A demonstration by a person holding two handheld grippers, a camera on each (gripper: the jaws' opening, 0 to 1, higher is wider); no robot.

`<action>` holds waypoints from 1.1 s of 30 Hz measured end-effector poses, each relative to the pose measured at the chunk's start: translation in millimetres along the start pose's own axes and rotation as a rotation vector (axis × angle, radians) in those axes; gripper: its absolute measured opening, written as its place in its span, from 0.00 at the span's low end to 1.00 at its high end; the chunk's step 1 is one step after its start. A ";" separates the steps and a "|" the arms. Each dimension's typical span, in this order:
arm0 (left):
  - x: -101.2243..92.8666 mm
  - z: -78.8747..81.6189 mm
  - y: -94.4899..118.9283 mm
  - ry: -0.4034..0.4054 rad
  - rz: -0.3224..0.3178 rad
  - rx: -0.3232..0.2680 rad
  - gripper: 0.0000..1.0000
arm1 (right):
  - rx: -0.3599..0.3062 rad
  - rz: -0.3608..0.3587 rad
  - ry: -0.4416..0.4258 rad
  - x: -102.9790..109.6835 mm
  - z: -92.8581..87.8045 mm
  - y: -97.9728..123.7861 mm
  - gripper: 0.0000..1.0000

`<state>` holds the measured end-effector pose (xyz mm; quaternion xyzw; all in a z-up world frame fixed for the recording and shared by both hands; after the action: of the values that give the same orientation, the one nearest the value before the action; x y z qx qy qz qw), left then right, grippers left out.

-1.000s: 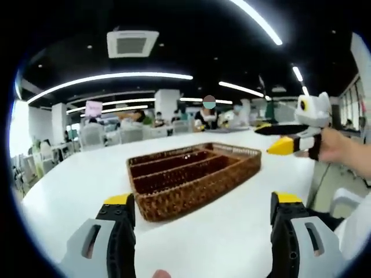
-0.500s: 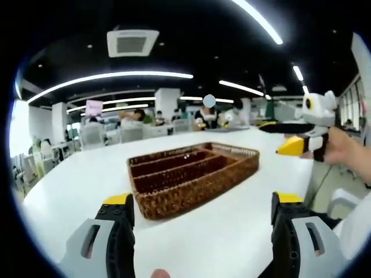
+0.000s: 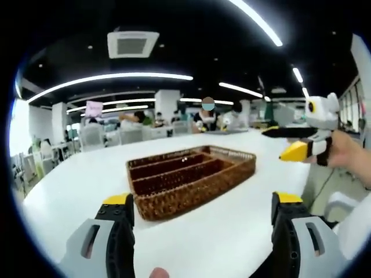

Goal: Arrange the knives, forks, and spoons in their matching storage slots by inserting each utensil handle-first until every utensil is classified and aligned in the correct compartment

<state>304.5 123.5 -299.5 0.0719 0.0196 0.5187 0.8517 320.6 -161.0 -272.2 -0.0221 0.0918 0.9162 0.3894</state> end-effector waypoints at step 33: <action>-9.0 1.0 14.1 -0.032 -0.007 0.046 0.99 | 0.044 -0.019 -0.042 13.1 -4.1 18.2 0.98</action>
<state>288.0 121.8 -296.9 0.0996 0.0184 0.5140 0.8518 298.3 -164.9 -275.0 0.0050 0.1034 0.9106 0.4001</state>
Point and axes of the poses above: the point that each gripper's makers call its tool centre point, and the gripper's own axes: y roughly backward along the fingers, x roughly to its left, z roughly out of its top, the point moved 10 cm from there along y, roughly backward along the fingers, and after that the axes turned 7 degrees about z, right-handed, at the moved point
